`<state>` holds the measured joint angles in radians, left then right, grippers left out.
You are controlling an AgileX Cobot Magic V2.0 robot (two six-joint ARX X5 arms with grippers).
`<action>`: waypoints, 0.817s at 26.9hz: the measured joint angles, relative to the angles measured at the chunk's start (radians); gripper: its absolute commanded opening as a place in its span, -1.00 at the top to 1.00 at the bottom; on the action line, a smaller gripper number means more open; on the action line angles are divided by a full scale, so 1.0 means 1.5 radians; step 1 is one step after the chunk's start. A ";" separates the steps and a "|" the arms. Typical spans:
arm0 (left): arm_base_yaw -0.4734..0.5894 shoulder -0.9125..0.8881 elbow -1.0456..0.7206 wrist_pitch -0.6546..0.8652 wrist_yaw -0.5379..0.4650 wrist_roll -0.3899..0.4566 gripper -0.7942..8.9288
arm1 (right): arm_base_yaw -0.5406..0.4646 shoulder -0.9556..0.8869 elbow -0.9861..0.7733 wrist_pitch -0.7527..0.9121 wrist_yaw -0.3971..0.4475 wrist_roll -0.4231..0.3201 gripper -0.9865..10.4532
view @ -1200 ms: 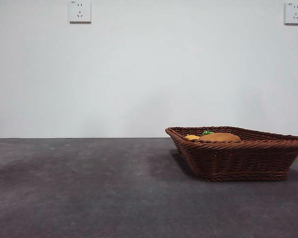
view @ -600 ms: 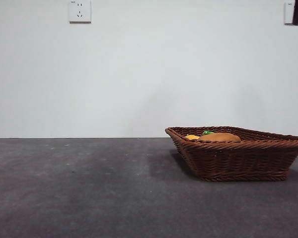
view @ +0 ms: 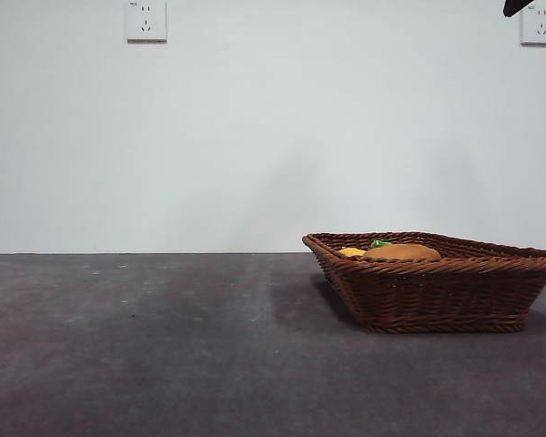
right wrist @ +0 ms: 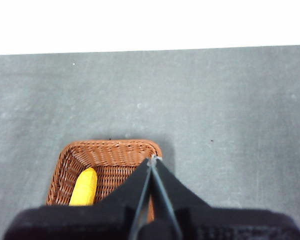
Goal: Help me put the vegetables on the table into the basket
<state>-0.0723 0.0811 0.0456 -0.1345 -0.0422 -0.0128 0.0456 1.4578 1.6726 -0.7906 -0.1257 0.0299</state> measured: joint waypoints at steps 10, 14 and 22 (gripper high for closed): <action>0.001 -0.043 -0.009 -0.001 0.000 -0.012 0.84 | 0.000 0.000 0.000 0.000 0.000 0.000 0.83; 0.008 -0.050 -0.009 -0.006 -0.002 -0.012 0.84 | 0.000 0.000 0.000 -0.001 0.000 0.000 0.83; 0.018 -0.050 -0.017 -0.017 -0.001 -0.023 0.84 | 0.000 0.000 0.000 0.000 0.000 0.000 0.83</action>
<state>-0.0448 0.0063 0.0204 -0.1596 -0.0441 -0.0467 0.0456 1.4578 1.6726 -0.7910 -0.1257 0.0299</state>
